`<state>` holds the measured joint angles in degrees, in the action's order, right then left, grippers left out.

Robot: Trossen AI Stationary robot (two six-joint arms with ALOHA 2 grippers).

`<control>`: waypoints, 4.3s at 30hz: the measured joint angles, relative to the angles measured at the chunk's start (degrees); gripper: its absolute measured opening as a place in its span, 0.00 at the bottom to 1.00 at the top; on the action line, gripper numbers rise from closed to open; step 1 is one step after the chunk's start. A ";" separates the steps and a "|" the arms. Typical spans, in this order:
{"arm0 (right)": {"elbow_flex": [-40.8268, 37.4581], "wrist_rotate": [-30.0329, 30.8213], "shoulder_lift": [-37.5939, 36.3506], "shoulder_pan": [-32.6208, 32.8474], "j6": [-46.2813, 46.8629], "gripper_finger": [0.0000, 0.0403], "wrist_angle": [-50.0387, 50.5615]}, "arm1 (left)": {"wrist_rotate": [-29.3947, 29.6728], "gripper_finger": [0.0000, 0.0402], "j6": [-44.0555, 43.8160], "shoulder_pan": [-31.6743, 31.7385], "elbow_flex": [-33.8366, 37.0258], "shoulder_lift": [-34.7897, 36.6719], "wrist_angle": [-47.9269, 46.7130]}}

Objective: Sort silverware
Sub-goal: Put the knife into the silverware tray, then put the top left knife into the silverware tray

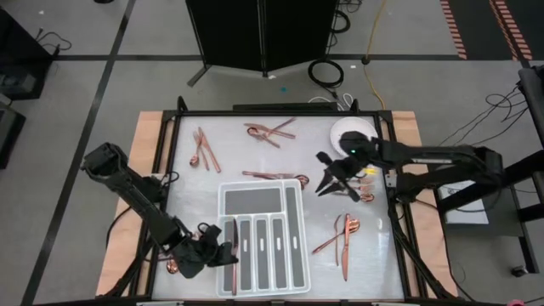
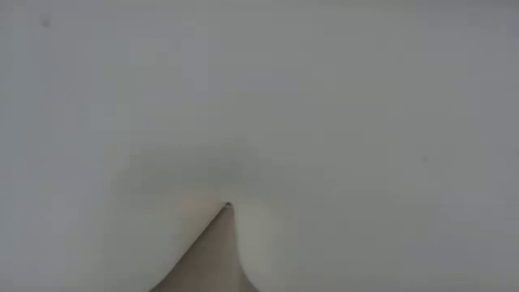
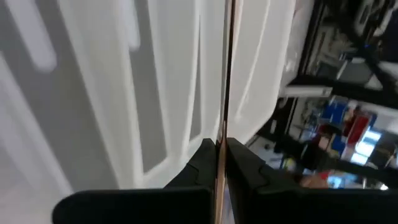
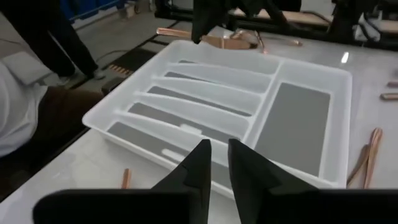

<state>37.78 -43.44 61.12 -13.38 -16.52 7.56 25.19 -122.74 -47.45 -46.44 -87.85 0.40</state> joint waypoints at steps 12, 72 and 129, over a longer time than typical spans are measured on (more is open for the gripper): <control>-0.88 -0.04 -4.13 0.02 0.24 0.09 1.85 | -3.19 0.04 -0.97 0.06 -0.02 -0.16 -7.25; -0.87 7.73 -3.95 0.04 -0.40 0.09 -1.26 | -3.34 0.30 41.74 17.98 -0.02 10.72 -23.09; 8.50 22.06 25.97 -5.95 4.89 0.09 -14.31 | -26.82 0.30 72.03 89.03 -6.94 -4.31 -50.01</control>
<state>46.28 -21.39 87.09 -19.33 -11.63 -6.75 -1.63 -50.71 41.58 -53.38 -92.16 -49.61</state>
